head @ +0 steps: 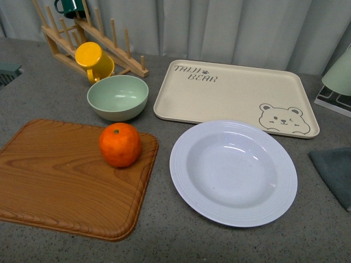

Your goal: Place orange and plate with both arms

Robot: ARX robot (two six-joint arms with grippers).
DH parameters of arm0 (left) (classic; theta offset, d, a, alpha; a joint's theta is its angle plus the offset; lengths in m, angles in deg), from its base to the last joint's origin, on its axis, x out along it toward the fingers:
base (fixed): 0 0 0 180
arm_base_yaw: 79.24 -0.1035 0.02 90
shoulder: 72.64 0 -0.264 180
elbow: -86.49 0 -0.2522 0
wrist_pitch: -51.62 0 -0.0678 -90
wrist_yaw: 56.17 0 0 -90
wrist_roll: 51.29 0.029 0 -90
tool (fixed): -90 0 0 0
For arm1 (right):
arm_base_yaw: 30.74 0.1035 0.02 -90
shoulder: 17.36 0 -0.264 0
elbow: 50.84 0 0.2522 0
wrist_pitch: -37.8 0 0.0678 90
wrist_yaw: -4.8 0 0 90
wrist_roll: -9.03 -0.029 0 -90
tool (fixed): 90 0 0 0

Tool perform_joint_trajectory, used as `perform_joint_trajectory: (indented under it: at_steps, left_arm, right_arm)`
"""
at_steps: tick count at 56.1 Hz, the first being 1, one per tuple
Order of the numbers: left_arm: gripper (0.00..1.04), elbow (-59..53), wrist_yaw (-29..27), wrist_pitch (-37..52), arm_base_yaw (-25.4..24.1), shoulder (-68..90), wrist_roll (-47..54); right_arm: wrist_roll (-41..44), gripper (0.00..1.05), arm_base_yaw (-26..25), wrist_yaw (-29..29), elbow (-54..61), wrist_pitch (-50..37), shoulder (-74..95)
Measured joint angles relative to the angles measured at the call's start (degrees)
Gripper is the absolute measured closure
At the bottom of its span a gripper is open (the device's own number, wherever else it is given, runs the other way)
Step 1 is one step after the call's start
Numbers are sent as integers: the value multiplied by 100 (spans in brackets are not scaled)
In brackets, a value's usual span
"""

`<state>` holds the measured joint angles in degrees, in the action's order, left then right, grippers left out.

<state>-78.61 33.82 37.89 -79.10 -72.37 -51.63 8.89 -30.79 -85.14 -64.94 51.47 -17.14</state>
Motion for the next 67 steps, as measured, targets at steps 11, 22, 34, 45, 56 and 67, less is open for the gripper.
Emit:
perform_joint_trajectory:
  at_steps: [11,22,34,45,56,67]
  left_arm:
    - [6,0,0,0,0,0,0]
    - [6,0,0,0,0,0,0]
    - [6,0,0,0,0,0,0]
    - [6,0,0,0,0,0,0]
    - [6,0,0,0,0,0,0]
    - [6,0,0,0,0,0,0]
  right_arm:
    - [0,9,0,0,0,2,0]
    - [0,9,0,0,0,2,0]
    - [0,9,0,0,0,0,0]
    - [0,9,0,0,0,2,0]
    - [0,9,0,0,0,0,0]
    - [0,9,0,0,0,0,0]
